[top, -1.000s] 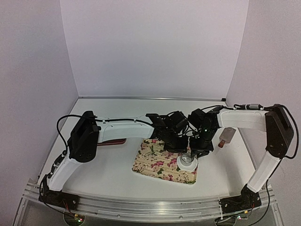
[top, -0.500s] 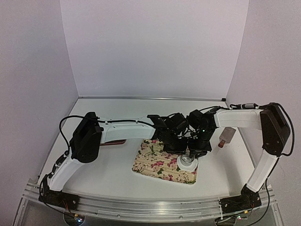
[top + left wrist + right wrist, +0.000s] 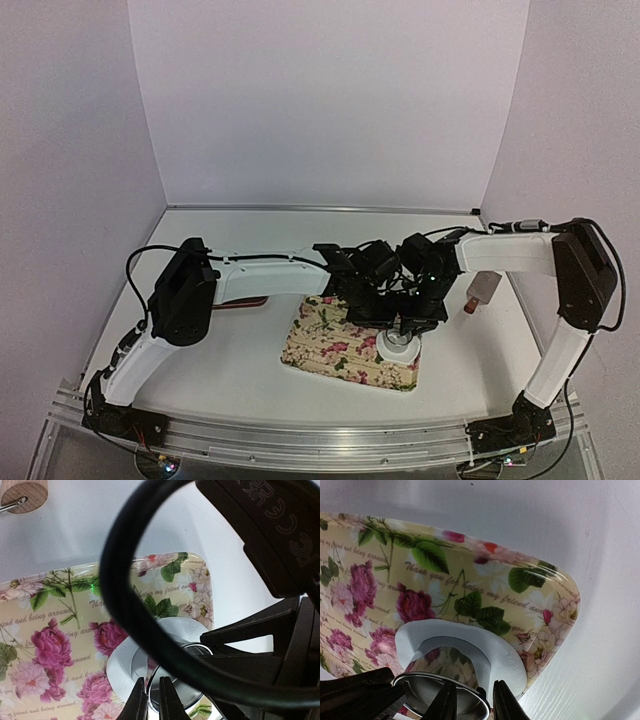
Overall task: Roll out the dumpling wrappers from the dough
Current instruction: Press the dumpling wrapper onto the work surface.
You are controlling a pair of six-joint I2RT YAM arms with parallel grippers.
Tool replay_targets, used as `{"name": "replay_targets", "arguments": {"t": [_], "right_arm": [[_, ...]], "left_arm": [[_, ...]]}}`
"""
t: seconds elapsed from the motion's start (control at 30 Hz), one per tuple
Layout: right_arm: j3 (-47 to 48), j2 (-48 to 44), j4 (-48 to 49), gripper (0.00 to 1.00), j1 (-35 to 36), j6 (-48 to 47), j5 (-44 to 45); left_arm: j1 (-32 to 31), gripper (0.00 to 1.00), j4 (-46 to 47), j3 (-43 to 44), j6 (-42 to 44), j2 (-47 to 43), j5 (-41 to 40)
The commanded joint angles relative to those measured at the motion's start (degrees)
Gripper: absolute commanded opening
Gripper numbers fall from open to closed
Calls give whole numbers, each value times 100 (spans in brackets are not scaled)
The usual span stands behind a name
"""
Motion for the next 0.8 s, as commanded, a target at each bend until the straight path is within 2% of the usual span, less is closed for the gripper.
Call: {"name": "replay_targets", "arguments": {"t": [0.0, 0.77], "right_arm": [[-62, 9, 152, 0, -23, -104, -44], [-468, 170, 516, 0, -18, -175, -213]], "left_arm": [[6, 9, -162, 92, 100, 92, -54], [7, 8, -213, -41, 149, 135, -25]]}}
